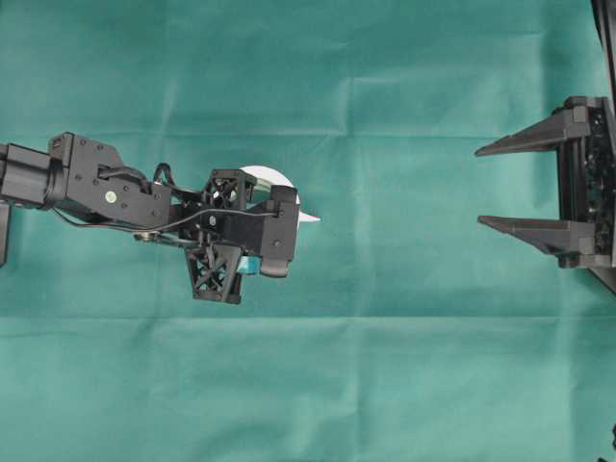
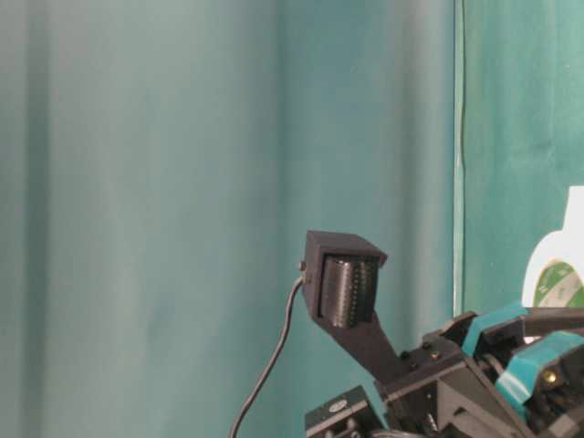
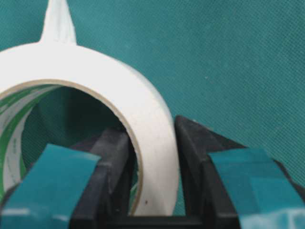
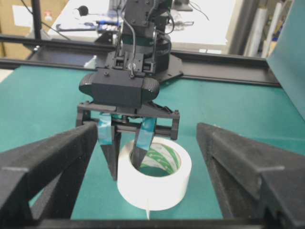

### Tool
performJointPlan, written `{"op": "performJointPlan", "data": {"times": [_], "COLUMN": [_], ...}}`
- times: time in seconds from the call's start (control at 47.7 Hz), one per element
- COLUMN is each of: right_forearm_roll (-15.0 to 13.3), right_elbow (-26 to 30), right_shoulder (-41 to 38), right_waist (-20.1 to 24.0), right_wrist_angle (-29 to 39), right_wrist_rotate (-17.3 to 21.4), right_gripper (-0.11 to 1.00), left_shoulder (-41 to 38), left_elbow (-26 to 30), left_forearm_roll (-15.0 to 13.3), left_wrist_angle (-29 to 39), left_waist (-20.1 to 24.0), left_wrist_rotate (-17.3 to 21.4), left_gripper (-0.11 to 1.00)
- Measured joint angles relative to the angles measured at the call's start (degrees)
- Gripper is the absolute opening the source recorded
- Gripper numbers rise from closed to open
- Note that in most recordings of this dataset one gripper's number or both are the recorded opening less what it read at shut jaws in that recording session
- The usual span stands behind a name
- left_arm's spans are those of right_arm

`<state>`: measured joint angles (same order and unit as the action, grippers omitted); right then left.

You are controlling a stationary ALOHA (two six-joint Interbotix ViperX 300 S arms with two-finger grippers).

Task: Peel off the duct tape with your right arm.
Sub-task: 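Close the left gripper on the roll's rim and hold it, then move the right gripper toward the tape's free end tab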

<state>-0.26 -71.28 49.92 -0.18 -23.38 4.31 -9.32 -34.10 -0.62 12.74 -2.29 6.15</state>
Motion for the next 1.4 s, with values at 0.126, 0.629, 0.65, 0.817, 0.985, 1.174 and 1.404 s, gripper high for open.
{"op": "performJointPlan", "data": {"times": [0.126, 0.629, 0.65, 0.817, 0.985, 1.174, 1.404], "right_forearm_roll": [0.0, 0.0, 0.0, 0.0, 0.0, 0.0, 0.0], "right_elbow": [-0.1, -0.1, -0.1, -0.1, 0.2, 1.6, 5.6], "right_shoulder": [0.0, -1.2, -1.5, -3.6, -6.5, -11.2, -19.2], "right_waist": [0.0, 0.0, 0.0, 0.0, 0.0, 0.0, 0.1], "right_wrist_angle": [-0.1, -0.2, -0.2, -0.9, -2.9, -4.8, -5.4], "right_wrist_rotate": [0.0, 0.0, 0.0, 0.0, 0.0, 0.7, 1.1], "right_gripper": [0.79, 0.79, 0.79, 0.79, 0.79, 0.79, 0.79], "left_shoulder": [0.9, 9.8, 10.3, 12.7, 14.2, 15.0, 14.9], "left_elbow": [0.4, 3.3, 3.6, 6.0, 8.3, 10.1, 10.5], "left_forearm_roll": [0.0, 0.0, 0.0, 0.0, 0.0, 0.0, 0.0], "left_wrist_angle": [1.1, 7.5, 8.2, 13.2, 17.6, 19.6, 19.9], "left_waist": [0.0, 0.6, 0.6, 0.7, 0.7, 0.7, 0.7], "left_wrist_rotate": [0.1, 0.3, 0.3, 0.4, 0.4, 0.4, 0.4], "left_gripper": [0.22, 0.22, 0.22, 0.22, 0.22, 0.22, 0.22]}}
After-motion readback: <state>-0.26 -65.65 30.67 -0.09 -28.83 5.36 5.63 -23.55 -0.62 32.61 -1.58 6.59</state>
